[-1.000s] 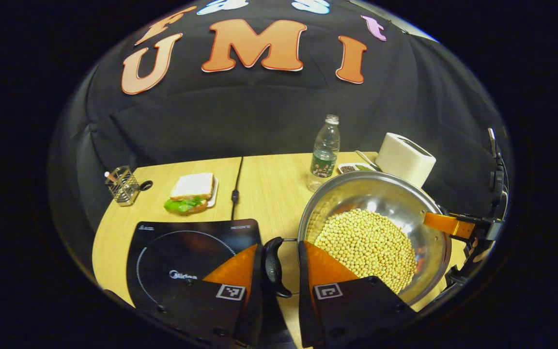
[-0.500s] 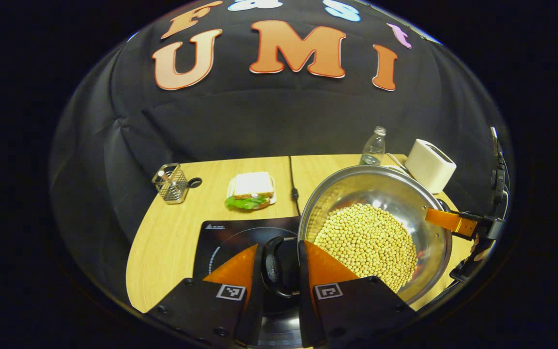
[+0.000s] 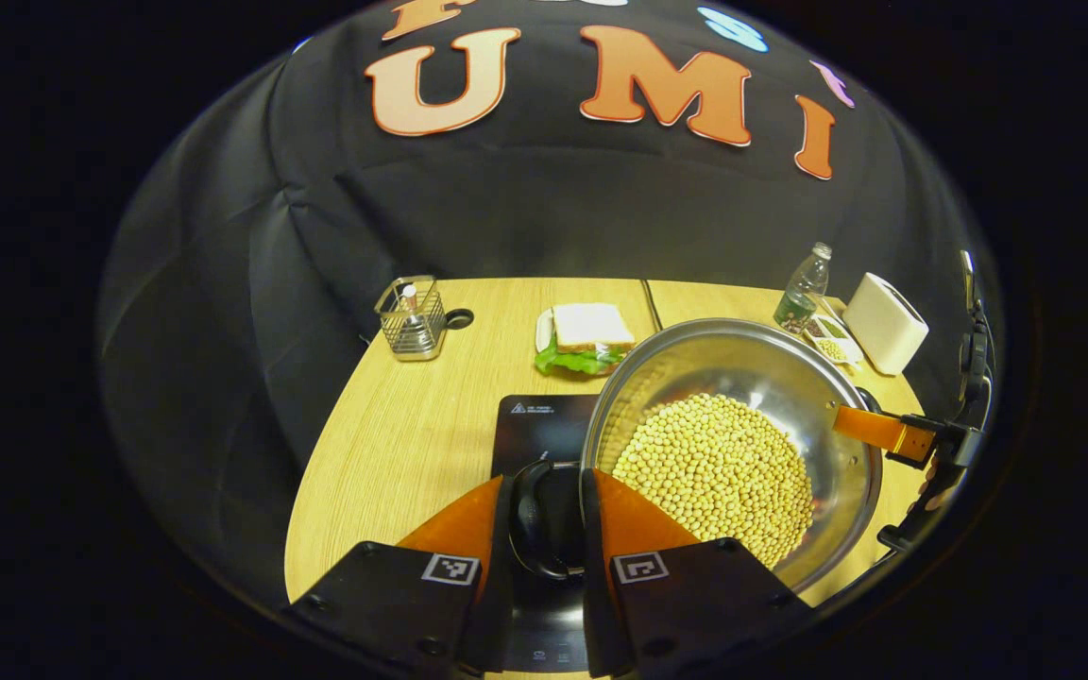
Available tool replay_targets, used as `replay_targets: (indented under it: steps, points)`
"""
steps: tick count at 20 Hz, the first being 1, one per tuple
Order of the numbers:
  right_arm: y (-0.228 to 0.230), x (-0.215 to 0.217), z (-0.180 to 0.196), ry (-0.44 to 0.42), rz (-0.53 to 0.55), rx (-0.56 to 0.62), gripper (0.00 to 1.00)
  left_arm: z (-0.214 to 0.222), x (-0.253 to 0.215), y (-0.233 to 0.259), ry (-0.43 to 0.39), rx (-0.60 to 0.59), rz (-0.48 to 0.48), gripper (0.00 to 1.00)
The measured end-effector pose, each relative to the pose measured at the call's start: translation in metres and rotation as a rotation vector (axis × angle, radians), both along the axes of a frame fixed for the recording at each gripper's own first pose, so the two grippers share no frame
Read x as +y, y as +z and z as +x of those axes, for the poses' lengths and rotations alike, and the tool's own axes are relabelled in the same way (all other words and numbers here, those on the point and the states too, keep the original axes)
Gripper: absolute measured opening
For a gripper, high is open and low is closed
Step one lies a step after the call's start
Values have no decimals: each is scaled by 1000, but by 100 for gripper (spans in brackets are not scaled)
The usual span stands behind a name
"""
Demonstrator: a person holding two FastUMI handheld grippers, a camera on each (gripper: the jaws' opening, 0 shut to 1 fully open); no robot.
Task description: First push the handle of the pot to place it horizontally, then grasp the pot with both hands and set it on the induction cooktop.
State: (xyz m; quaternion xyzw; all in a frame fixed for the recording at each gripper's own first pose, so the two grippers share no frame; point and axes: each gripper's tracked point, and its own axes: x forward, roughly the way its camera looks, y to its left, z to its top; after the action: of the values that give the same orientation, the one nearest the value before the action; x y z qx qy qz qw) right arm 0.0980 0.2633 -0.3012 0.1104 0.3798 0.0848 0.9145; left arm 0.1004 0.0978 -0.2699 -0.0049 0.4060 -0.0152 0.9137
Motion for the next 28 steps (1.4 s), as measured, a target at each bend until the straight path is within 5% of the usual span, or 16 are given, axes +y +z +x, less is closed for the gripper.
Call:
replay_targets:
  steps: [10,14,17,18,19,21,28]
  points:
    - [-14,25,-1,5,-12,15,51,7,-3,-2,-17,1,-2,38]
    - [-14,28,0,13,-28,9,50,10,-1,-3,-2,5,0,46]
    - [5,14,6,-6,-36,-55,64,18,11,38,23,-122,98,65]
    - [18,4,8,-18,-51,-87,68,20,13,62,32,-184,133,82]
    - [34,-5,7,-22,-68,-124,82,22,13,85,36,-244,162,100]
    - [66,-20,6,-16,-103,-204,95,15,1,130,45,-354,195,96]
    - [197,-98,-9,-38,-176,-466,95,-6,-94,245,19,-636,162,98]
